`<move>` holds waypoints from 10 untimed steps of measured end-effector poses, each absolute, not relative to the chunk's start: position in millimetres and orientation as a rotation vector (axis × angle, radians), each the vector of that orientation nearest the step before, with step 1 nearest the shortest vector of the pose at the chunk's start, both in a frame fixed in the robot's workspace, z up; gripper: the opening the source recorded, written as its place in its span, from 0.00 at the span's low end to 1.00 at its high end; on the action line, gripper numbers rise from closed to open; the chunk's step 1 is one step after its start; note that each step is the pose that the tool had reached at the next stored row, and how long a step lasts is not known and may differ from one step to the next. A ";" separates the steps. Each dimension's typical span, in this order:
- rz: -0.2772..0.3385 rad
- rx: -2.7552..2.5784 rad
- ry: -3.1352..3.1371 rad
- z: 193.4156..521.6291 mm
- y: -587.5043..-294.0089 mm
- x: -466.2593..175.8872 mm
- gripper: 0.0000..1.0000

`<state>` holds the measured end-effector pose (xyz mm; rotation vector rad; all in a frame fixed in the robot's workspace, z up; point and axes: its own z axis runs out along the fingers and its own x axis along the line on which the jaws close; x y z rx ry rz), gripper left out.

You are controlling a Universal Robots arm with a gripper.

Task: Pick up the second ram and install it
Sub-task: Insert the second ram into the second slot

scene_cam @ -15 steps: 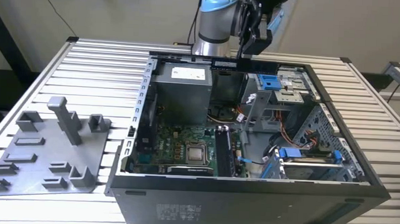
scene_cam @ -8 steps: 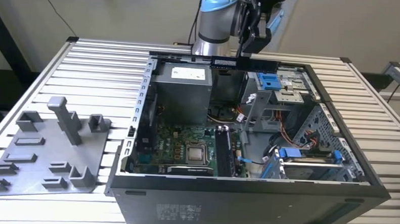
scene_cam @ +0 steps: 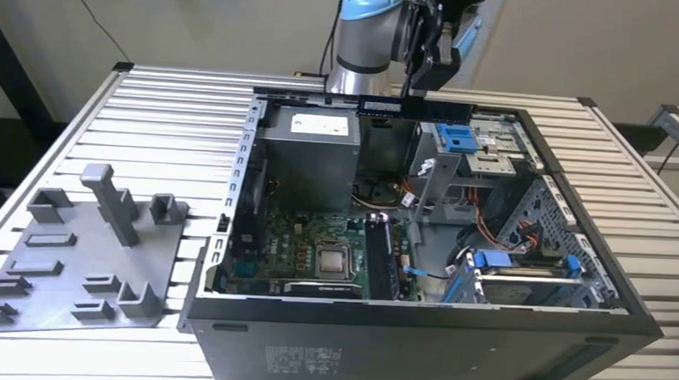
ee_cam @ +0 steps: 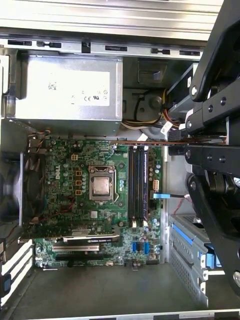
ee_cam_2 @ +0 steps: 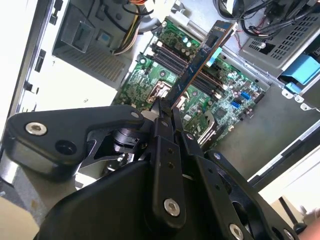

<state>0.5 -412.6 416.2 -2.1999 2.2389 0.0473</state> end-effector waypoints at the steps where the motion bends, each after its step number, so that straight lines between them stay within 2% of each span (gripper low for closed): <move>1: 0.047 -2.200 2.239 416.1 -412.6 0.5 0.14; 10: 0.047 -2.165 2.272 416.0 -412.6 0.5 0.14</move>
